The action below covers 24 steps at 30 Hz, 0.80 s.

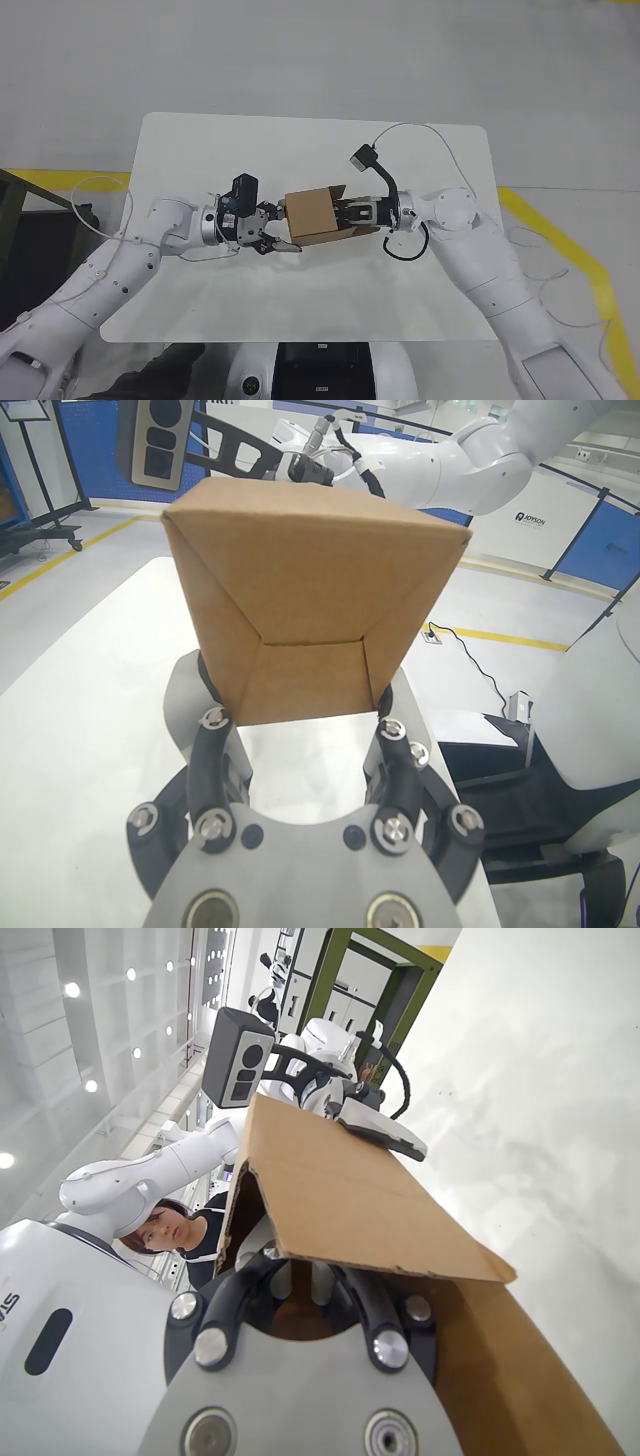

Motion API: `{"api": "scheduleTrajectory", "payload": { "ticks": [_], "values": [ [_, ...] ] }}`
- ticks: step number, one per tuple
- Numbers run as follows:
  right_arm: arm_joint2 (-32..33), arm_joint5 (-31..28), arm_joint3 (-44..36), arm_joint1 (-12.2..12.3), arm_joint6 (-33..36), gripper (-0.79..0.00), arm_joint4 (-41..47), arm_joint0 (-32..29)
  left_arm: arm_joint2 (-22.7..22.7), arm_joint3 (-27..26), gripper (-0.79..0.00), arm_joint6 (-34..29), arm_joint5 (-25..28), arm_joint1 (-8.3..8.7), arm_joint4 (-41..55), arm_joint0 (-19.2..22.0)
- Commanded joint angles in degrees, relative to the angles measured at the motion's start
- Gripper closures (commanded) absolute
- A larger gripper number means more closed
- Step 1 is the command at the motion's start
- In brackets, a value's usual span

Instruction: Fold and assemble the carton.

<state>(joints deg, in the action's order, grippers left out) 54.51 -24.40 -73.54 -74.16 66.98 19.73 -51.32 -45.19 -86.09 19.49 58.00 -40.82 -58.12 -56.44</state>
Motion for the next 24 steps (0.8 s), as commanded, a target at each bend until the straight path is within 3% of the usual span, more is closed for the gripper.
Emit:
{"api": "scheduleTrajectory", "payload": {
  "ticks": [1, 24],
  "values": [
    [-0.4, 0.2, 0.2, -0.1, 0.2, 0.000, 0.3, 0.2, 0.2, 0.2, -0.342, 0.0, 0.0, 0.02, 0.1, 0.1],
    [-6.0, -0.5, 3.0, -1.9, -0.5, 0.000, 2.6, 2.3, 2.1, 0.6, -0.326, 0.6, 0.0, -0.03, 0.2, 1.4]
  ]
}}
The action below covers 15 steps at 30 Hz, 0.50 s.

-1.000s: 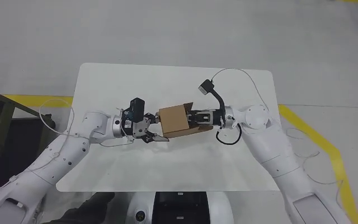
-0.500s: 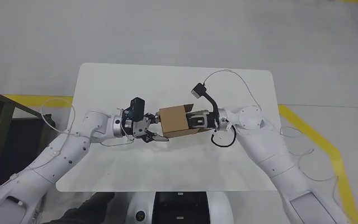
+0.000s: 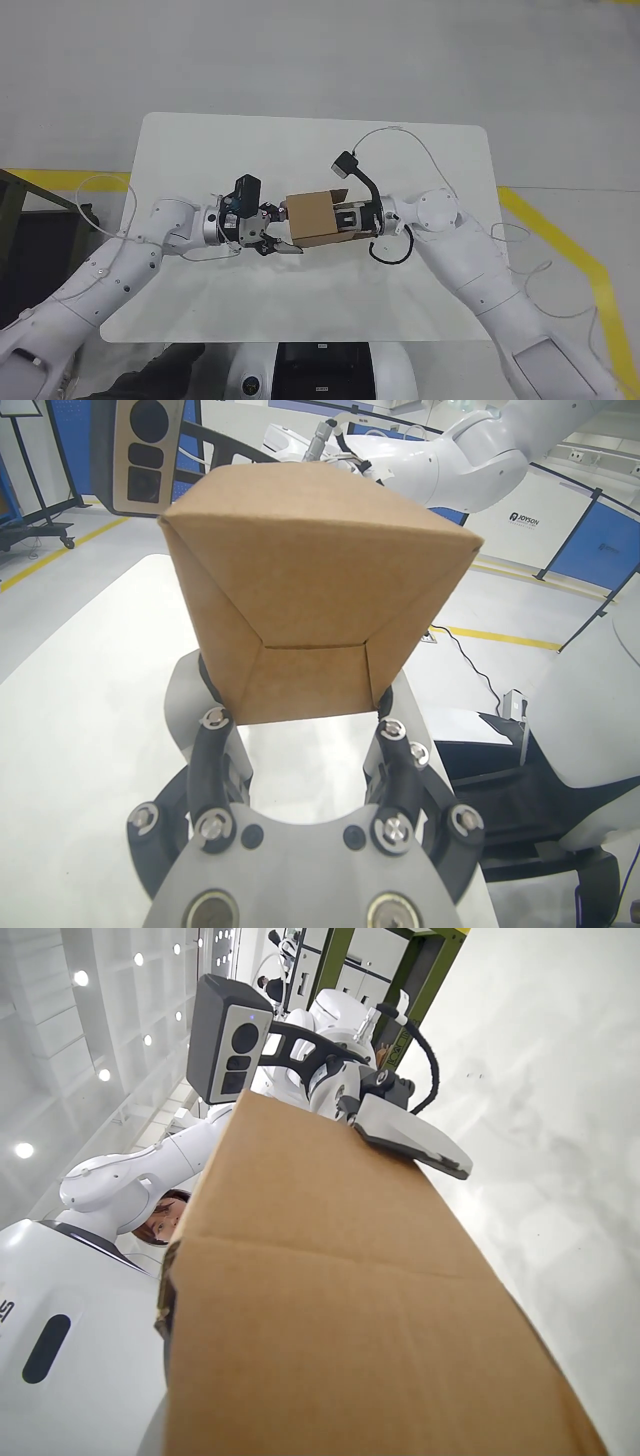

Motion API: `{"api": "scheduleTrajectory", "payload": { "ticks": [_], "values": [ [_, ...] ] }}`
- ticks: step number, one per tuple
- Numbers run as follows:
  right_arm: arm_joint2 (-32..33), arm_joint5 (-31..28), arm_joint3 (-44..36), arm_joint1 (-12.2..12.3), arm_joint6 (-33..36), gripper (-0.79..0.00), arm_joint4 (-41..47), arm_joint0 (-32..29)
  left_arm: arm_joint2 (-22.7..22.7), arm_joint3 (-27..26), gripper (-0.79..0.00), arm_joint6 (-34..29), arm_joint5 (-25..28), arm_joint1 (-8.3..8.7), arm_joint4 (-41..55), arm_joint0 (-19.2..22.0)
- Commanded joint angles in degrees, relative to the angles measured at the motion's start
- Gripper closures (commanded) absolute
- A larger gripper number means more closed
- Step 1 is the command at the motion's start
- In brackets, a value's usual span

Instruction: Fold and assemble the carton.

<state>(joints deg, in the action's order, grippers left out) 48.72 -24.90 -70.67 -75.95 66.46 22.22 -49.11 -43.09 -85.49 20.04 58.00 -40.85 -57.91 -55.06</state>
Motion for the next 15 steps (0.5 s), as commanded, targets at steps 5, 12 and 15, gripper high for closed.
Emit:
{"api": "scheduleTrajectory", "payload": {
  "ticks": [5, 12, 15],
  "values": [
    [-0.9, -0.4, 0.5, -0.4, 0.4, 0.000, 1.0, 0.1, 0.2, 0.1, -0.323, 0.1, 0.0, 0.04, 0.1, 0.1],
    [-0.7, -0.5, 1.0, -0.5, -0.2, 0.000, 1.0, 0.5, 0.2, 0.1, -0.320, 0.3, 0.0, 0.12, 0.0, 0.2],
    [0.0, -0.5, 0.9, -0.2, -0.6, 0.000, 0.7, 0.2, 0.1, 0.3, -0.317, 0.6, 0.0, 0.18, 0.1, 0.1]
  ]
}}
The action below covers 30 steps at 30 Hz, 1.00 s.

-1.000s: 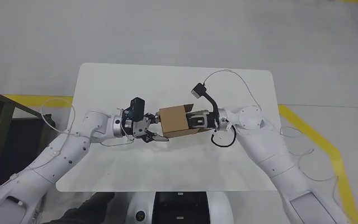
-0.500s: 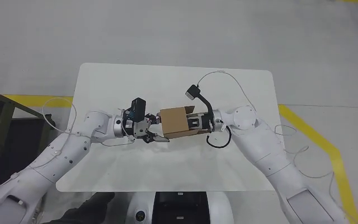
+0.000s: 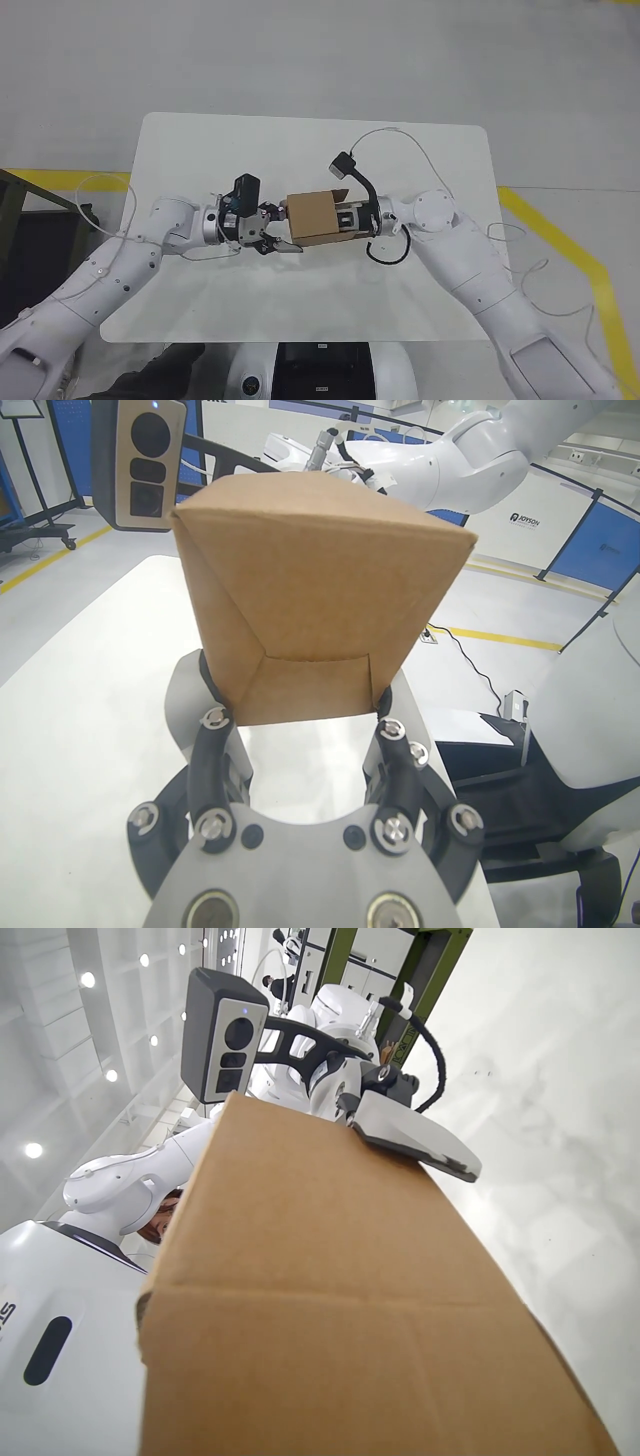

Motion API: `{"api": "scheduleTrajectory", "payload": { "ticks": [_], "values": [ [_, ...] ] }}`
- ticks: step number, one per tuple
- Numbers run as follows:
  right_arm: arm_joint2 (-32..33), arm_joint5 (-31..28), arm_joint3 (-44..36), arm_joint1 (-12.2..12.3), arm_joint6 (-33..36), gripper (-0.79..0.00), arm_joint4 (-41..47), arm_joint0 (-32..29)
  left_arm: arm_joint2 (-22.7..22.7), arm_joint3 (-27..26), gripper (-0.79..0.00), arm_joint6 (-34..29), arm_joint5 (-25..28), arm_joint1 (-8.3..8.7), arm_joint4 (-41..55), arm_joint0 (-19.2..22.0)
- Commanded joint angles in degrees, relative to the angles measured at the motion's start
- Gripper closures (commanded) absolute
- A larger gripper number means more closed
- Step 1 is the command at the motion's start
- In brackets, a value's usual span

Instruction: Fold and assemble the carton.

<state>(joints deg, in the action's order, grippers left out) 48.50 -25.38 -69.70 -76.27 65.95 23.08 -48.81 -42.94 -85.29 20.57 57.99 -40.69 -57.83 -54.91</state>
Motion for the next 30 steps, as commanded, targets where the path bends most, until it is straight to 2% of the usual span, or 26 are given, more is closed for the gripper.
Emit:
{"api": "scheduleTrajectory", "payload": {
  "ticks": [1, 10, 18, 20, 21, 23, 24, 30],
  "values": [
    [0.6, 0.1, -0.2, 0.2, -0.3, 0.000, -0.4, -0.3, -0.1, 0.1, -0.314, 0.2, 0.0, 0.06, 0.0, -0.1],
    [3.4, 0.9, -3.1, 1.3, 0.2, 0.000, -0.1, -2.9, -0.9, 1.1, -0.320, 1.2, 0.0, 0.26, 0.2, -0.5],
    [2.4, 1.0, -3.2, 1.1, 2.0, 0.000, 2.1, -2.9, -0.4, 0.7, -0.339, 0.5, 0.0, 0.18, -0.1, -0.5],
    [1.9, 1.0, -2.7, 0.9, 2.0, 0.000, 2.3, -2.6, -0.3, 0.6, -0.363, 0.3, 0.0, 0.16, -0.2, -0.4],
    [1.7, 1.0, -2.5, 0.8, 2.0, 0.000, 2.4, -2.4, -0.3, 0.5, -0.400, 0.3, 0.0, 0.16, -0.2, -0.4],
    [1.5, 0.9, -2.0, 0.7, 2.0, 0.000, 2.6, -2.1, -0.3, 0.5, -0.736, 0.4, 0.0, 0.16, -0.2, -0.3],
    [1.4, 0.8, -1.7, 0.7, 2.0, 0.000, 2.9, -2.0, -0.4, 0.6, -0.785, 0.4, 0.0, 0.17, -0.2, -0.3],
    [1.5, -0.2, -0.3, 0.5, 2.4, 0.000, 4.5, -1.8, -1.2, 0.7, -0.785, 1.1, 0.0, 0.50, 0.4, -0.7]
  ]
}}
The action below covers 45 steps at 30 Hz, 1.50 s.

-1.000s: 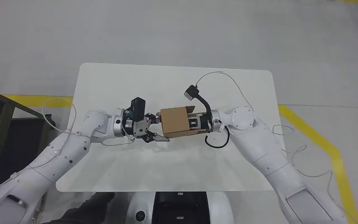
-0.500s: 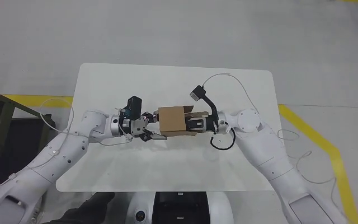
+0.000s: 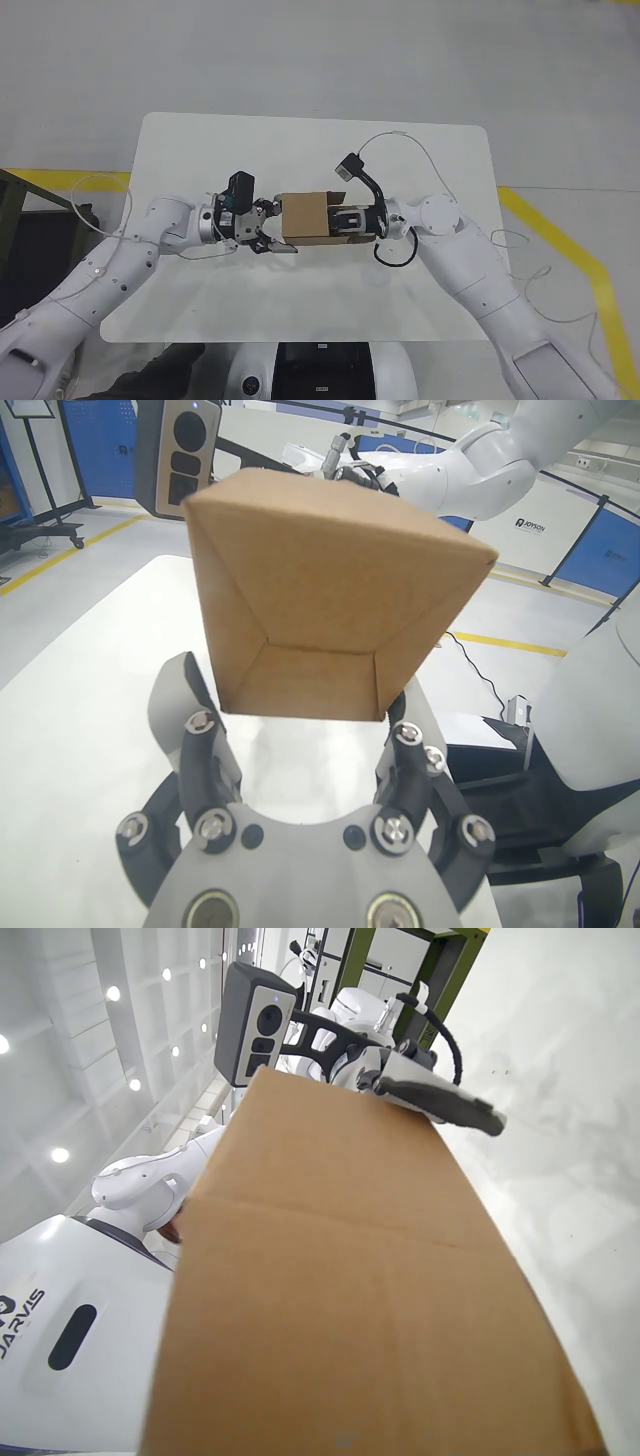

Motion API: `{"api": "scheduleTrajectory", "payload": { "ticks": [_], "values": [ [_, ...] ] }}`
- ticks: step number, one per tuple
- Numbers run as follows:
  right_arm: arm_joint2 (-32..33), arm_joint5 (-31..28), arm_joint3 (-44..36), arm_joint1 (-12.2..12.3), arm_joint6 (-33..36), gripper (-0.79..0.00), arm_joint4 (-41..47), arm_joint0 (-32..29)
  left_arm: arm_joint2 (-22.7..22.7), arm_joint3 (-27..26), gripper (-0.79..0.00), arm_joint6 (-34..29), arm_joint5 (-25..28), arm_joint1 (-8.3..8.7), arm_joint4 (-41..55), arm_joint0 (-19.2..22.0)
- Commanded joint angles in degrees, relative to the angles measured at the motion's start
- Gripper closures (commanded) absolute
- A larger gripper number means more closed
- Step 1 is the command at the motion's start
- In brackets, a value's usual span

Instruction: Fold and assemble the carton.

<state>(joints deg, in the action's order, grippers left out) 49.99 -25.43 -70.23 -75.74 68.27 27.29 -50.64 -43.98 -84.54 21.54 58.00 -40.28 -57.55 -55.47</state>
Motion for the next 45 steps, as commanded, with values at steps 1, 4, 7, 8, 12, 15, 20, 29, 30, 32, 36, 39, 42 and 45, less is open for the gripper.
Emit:
{"api": "scheduleTrajectory", "payload": {
  "ticks": [1, 4, 7, 8, 12, 15, 20, 29, 30, 32, 36, 39, 42, 45],
  "values": [
    [0.0, -0.3, 0.4, -0.1, 0.2, 0.000, 0.5, 0.1, -0.3, -0.1, -0.785, 0.4, 0.0, 0.17, 0.3, -0.2],
    [0.1, -0.9, 1.0, -0.2, 0.6, 0.000, 1.6, 0.2, -1.0, -0.2, -0.785, 1.2, 0.0, 0.55, 0.5, -0.6],
    [0.1, -1.4, 1.6, -0.2, 1.0, 0.000, 2.3, 0.3, -1.7, -0.5, -0.785, 2.2, 0.0, 1.02, 0.8, -1.2],
    [0.1, -1.6, 1.7, -0.3, 1.1, 0.000, 2.5, 0.3, -1.8, -0.6, -0.785, 2.6, 0.0, 1.18, 0.8, -1.4],
    [0.0, -2.2, 2.2, -0.3, 1.3, 0.000, 2.7, 0.1, -1.9, -1.7, -0.785, 3.3, 0.0, 1.73, 1.2, -1.9],
    [-0.2, -2.6, 2.4, -0.4, 1.2, 0.000, 2.6, 0.0, -1.0, -2.6, -0.785, 2.6, 0.0, 2.01, 2.0, -2.0],
    [-0.4, -3.3, 2.2, -0.5, 1.0, 0.000, 1.8, -0.2, 1.1, -3.1, -0.785, 0.3, 0.0, 2.46, 4.4, -0.7],
    [-0.5, -3.4, 1.9, -0.5, 1.2, 0.000, 1.3, -0.3, 3.5, -2.5, -0.785, -0.7, 0.0, 3.04, 6.8, 1.5],
    [-0.5, -3.4, 1.9, -0.5, 1.2, 0.000, 1.2, -0.3, 3.8, -2.4, -0.785, -0.7, 0.0, 3.06, 6.9, 1.6],
    [-0.6, -3.4, 2.0, -0.5, 1.1, 0.000, 1.2, -0.2, 4.4, -2.3, -0.785, -0.6, 0.0, 3.10, 7.2, 2.0],
    [-0.6, -3.7, 2.0, -0.6, 1.0, 0.000, 1.2, -0.1, 5.8, -2.1, -0.662, -0.6, 0.0, 3.20, 7.8, 2.8],
    [-0.7, -3.8, 1.9, -0.6, 1.0, 0.000, 1.1, 0.0, 6.7, -2.1, -0.551, -0.4, 0.0, 3.30, 8.0, 3.4],
    [-0.7, -3.9, 1.9, -0.7, 0.9, 0.000, 0.9, 0.0, 7.5, -2.0, -0.523, -0.2, 0.0, 3.42, 8.1, 4.0],
    [-0.8, -4.0, 1.9, -0.7, 0.8, 0.000, 0.7, 0.0, 8.3, -1.9, -0.502, 0.2, 0.0, 3.55, 8.2, 4.6]
  ]
}}
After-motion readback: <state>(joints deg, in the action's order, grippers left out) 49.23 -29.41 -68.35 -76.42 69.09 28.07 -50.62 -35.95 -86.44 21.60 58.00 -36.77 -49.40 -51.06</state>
